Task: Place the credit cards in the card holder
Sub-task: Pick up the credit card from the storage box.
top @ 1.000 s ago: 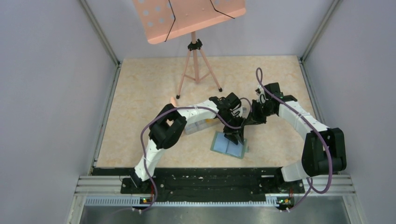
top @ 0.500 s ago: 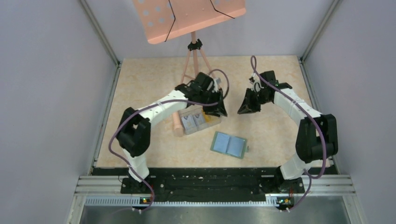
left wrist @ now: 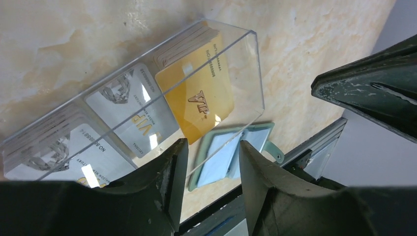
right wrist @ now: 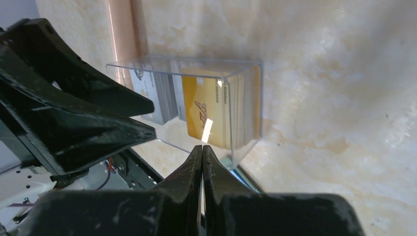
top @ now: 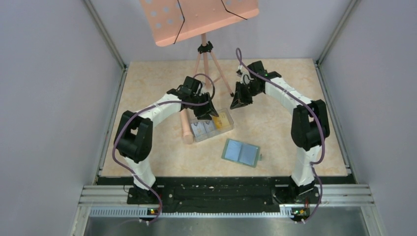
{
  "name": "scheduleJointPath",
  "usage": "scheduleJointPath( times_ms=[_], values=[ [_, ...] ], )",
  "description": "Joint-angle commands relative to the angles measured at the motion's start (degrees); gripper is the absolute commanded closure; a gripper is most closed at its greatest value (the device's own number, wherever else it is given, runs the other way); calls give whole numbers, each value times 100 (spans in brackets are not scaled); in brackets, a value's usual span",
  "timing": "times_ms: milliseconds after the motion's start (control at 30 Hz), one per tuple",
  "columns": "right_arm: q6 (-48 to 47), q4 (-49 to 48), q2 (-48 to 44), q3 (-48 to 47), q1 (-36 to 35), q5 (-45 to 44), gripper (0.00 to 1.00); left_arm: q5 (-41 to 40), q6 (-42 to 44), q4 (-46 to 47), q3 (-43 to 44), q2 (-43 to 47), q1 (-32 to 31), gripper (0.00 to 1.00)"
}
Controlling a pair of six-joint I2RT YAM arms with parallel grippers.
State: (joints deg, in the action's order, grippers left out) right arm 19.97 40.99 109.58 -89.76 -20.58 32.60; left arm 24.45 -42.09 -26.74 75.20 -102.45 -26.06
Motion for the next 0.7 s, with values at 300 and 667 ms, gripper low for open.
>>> scheduleJointPath(
  times_ms=[300,667],
  values=[
    [-804,586,889,-912,-655,-803,100,-167,-45,-216,447,-685,-81,54],
    [-934,557,1035,-771,-910,-1306,100,-247,-20,-262,458,-846,-174,58]
  ],
)
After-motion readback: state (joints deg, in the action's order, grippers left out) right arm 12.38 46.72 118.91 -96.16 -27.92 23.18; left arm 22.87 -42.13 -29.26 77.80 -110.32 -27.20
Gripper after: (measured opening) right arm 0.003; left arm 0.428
